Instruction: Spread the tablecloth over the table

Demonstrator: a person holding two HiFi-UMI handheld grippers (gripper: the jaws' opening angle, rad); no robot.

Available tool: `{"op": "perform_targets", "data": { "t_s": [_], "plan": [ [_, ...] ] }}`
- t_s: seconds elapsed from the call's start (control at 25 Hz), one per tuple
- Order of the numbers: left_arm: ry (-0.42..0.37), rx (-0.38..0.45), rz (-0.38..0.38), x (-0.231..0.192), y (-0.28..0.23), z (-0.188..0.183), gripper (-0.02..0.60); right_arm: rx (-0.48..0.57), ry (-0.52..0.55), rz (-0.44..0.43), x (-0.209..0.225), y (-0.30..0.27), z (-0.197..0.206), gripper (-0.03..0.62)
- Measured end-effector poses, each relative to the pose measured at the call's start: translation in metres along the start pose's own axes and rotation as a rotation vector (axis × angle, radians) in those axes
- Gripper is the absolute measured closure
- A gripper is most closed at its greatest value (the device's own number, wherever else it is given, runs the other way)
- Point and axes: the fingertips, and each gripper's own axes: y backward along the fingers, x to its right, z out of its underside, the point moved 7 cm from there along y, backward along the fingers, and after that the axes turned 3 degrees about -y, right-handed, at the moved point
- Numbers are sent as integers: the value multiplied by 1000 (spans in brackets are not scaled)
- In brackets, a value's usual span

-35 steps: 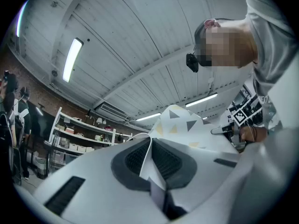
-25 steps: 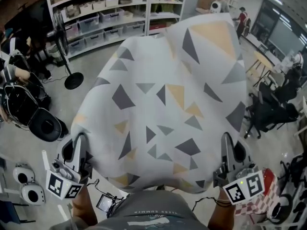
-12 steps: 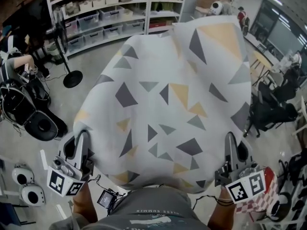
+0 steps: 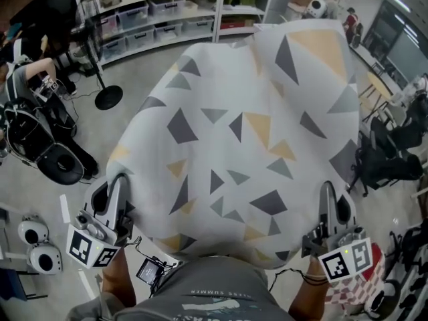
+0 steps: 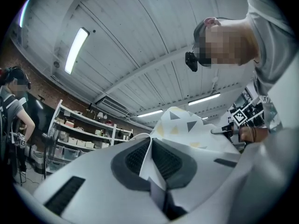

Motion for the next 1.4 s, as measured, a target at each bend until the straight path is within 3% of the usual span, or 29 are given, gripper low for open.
{"op": "perform_targets", "data": {
  "t_s": [0.52, 0.84, 1.08, 1.4],
  "plan": [
    [-68, -51, -136, 55, -76, 3, 580, 4, -69, -134, 122, -60, -5, 580],
    [-103, -84, -210, 80, -102, 10, 580, -1, -107, -203, 169, -86, 0, 580],
    [-135, -100, -244, 107, -138, 8, 581, 7, -138, -248, 211, -101, -5, 581],
    [-138, -116, -229, 114, -178, 14, 580, 5, -155, -237, 251, -115, -7, 581]
  ]
}}
